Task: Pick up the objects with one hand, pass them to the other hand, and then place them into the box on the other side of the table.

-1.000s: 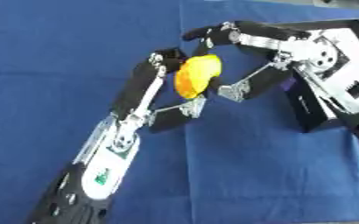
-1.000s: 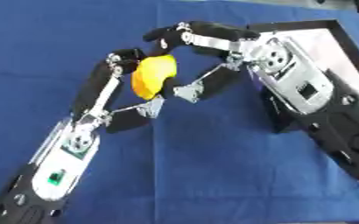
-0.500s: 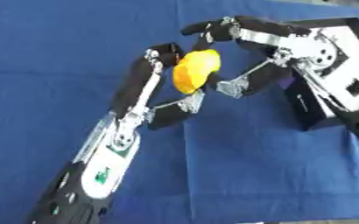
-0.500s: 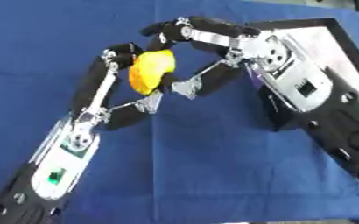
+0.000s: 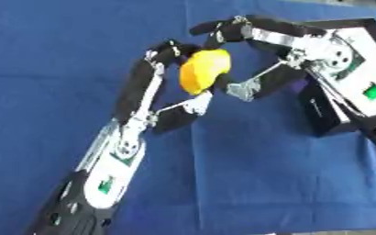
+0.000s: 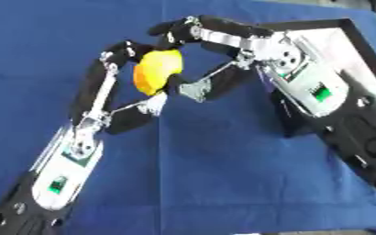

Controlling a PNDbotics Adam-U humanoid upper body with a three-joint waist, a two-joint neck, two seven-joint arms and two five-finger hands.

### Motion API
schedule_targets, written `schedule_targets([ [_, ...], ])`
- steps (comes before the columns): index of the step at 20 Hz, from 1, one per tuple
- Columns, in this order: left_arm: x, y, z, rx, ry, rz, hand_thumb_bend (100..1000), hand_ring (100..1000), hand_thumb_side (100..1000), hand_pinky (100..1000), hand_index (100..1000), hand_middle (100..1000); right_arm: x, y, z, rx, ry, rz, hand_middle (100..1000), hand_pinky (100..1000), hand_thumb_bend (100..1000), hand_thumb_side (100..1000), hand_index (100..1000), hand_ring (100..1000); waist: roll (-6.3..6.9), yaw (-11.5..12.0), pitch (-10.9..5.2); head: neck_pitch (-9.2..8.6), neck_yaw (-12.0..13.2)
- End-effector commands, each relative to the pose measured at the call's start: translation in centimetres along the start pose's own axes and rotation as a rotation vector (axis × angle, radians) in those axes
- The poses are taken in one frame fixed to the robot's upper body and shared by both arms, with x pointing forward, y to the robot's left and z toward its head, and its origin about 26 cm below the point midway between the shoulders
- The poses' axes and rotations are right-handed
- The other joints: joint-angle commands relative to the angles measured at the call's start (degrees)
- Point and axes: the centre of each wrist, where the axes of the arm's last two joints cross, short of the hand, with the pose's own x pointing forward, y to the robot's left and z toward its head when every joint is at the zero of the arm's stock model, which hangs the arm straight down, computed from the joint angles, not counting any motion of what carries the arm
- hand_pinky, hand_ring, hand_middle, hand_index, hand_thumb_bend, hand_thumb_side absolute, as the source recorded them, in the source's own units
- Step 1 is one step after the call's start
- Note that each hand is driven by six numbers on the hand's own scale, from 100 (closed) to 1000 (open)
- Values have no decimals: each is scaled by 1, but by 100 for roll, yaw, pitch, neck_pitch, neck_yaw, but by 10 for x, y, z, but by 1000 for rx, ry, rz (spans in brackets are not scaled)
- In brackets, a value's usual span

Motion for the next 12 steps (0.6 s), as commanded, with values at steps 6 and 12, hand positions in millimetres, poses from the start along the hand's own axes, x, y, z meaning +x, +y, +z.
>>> schedule_targets([
  [6,2,-1,-4,9,-40,-18,523,635,481,819,789,645,6,-6,2,-12,-7,22,534,788,100,202,731,1000,-30,-19,-131,3,-46],
  [12,-1,0,-3,-13,-70,-57,588,641,470,815,789,646,7,-10,6,-67,-4,13,533,789,100,213,728,1000,-20,-21,-152,11,-78],
])
